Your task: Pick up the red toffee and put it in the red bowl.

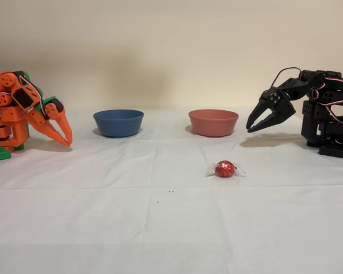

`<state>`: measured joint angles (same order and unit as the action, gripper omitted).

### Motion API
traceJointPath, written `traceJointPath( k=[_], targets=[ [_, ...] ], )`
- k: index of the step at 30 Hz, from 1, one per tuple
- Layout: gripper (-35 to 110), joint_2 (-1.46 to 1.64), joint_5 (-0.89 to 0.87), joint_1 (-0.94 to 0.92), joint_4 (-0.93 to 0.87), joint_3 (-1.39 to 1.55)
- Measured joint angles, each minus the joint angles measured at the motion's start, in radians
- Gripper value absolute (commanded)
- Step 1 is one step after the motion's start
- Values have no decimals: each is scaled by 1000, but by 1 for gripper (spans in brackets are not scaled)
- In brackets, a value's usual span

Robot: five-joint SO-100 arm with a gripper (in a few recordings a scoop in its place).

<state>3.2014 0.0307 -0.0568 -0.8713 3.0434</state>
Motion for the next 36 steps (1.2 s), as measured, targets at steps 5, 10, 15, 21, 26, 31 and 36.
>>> traceJointPath(
  k=[5, 10, 15, 21, 26, 31, 36],
  targets=[
    [1, 0, 17, 17, 0, 0],
    [1, 0, 77, 6, -3, -5],
    [1, 0, 78, 9, -67, -57],
    [1, 5, 87, 9, -173, -169],
    [1, 0, 84, 9, -281, -310],
    [1, -149, 60, 41, -342, -483],
    [1, -341, 38, 52, -390, -670]
  ],
)
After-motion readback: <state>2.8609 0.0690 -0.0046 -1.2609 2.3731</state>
